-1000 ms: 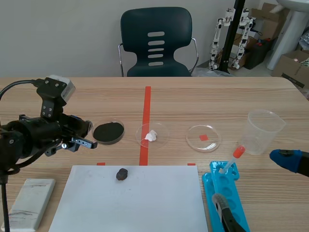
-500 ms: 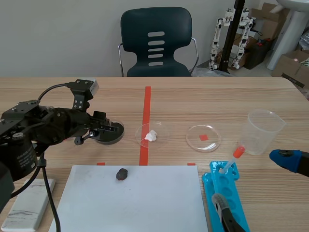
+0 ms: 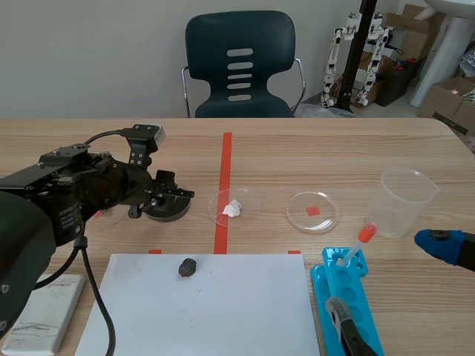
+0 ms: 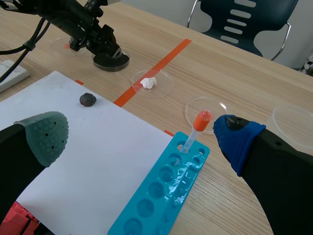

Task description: Lower the mineral onto the iron filings and hold still

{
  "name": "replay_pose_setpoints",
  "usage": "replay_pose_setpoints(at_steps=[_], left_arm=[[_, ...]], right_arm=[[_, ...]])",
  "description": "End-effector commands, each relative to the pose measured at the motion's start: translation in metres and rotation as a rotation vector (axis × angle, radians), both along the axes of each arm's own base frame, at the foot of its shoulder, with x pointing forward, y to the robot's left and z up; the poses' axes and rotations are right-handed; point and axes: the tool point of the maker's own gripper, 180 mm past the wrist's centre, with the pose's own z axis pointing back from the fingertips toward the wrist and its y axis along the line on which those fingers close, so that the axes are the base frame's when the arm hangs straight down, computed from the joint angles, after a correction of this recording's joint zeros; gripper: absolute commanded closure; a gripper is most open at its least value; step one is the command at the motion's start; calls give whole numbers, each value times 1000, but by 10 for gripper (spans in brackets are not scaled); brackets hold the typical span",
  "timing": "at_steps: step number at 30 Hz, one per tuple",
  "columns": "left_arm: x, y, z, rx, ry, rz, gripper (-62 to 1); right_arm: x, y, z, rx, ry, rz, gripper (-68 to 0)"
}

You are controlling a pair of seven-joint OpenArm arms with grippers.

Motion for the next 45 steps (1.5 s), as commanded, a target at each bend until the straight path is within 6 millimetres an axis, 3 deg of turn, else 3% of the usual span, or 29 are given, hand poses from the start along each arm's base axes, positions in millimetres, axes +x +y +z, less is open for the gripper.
replay_pose_setpoints(at_steps=[1, 11, 45], left_arm=[[12, -2, 13, -12, -39, 4, -98], [7, -6, 4, -1, -13, -8, -98], [9, -5, 7, -12, -44, -11, -98]], right_arm=[[3, -1, 7, 8, -26, 0, -623], [3, -1, 7, 8, -26, 0, -623], [3, -1, 7, 8, -26, 0, -623]])
